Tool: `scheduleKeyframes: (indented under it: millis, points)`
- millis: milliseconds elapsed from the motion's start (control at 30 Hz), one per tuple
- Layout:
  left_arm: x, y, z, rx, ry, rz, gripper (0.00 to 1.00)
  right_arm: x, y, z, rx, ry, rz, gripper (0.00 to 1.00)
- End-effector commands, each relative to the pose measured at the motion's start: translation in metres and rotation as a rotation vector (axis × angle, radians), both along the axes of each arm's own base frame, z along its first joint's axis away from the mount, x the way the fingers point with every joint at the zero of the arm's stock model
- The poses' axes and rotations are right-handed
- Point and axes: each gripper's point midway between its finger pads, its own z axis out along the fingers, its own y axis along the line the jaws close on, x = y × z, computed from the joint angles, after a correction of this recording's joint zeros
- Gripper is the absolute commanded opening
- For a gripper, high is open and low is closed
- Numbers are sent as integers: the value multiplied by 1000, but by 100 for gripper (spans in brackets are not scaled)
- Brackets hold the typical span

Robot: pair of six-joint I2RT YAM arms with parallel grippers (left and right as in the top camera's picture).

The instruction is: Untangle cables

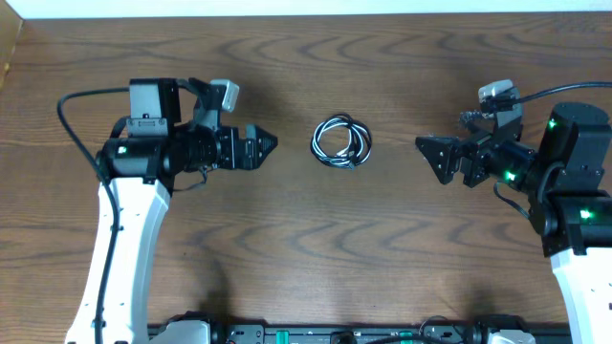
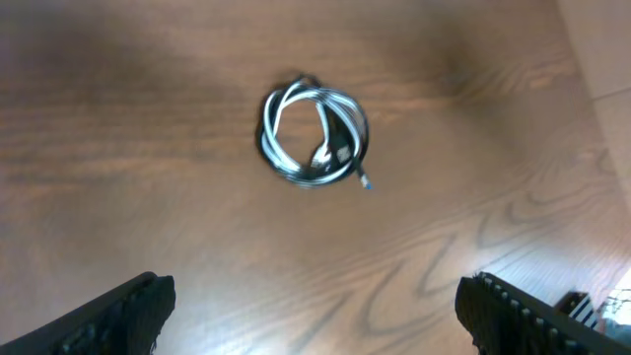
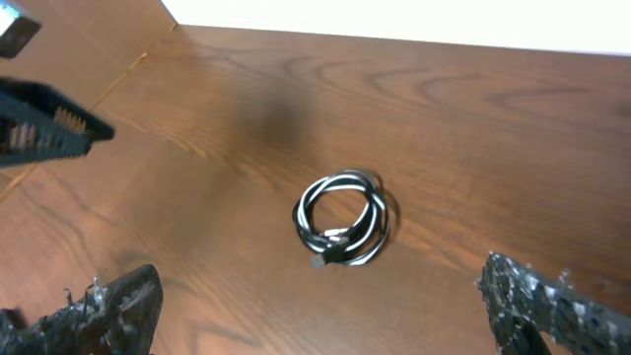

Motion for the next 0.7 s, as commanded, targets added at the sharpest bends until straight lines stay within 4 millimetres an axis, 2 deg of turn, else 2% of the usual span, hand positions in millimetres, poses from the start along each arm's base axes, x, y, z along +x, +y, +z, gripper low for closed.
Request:
scheduleKeyframes:
  millis: [0,200,367,500,567,667]
  points:
    - [13,-14,2,-53,-3,-20,96,1,5,9,36,3,19,99]
    - [38,-37,-34,106,45,38,96,6,5,1,33,30,14,96]
    - [56,-68,-47,213,68,36,95,11,2,-6,21,48,-4,84]
    - [77,-79,-59,285,88,93,85,13,2,-10,21,61,-4,75]
    - [90,-79,-68,317,101,154,75,13,2,-12,30,81,-13,71]
    - [103,-76,-92,346,129,218,70,12,1,-18,39,118,-23,68]
